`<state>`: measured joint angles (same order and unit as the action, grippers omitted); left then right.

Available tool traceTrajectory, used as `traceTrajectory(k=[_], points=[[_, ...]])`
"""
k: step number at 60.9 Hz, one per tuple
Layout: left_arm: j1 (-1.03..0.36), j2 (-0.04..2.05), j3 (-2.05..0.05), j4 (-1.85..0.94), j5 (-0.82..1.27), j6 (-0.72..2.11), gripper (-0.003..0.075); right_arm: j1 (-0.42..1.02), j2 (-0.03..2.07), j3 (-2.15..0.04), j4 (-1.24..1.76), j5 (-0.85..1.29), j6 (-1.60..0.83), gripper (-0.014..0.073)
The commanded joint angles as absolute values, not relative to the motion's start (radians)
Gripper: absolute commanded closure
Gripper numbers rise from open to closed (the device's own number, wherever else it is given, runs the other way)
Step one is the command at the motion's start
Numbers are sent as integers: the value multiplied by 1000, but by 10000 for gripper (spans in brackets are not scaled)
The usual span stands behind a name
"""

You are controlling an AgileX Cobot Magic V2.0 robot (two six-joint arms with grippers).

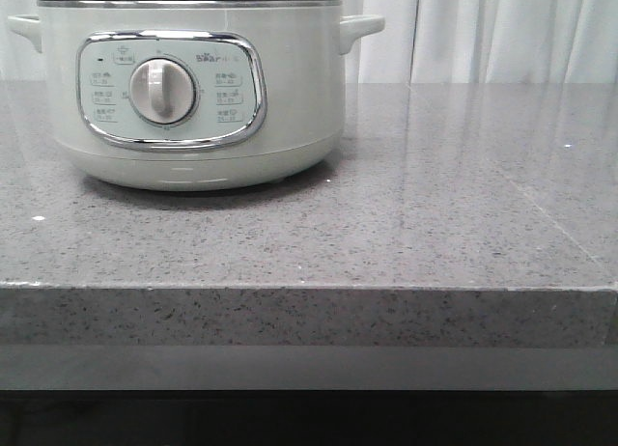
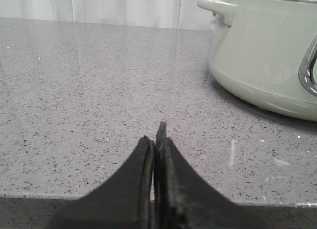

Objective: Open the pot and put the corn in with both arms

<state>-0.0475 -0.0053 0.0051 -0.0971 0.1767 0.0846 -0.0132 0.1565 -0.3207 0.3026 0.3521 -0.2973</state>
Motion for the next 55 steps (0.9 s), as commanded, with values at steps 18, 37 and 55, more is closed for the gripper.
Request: traceTrajectory(k=[18, 37, 55], points=[[-45, -29, 6, -104, 87, 75, 738, -6, 165, -349, 302, 268, -305, 661], [-45, -29, 6, -104, 87, 75, 738, 21, 159, -238, 258, 174, -274, 661], [-45, -29, 6, -104, 87, 75, 738, 39, -38, 20, 155, 77, -134, 661]])
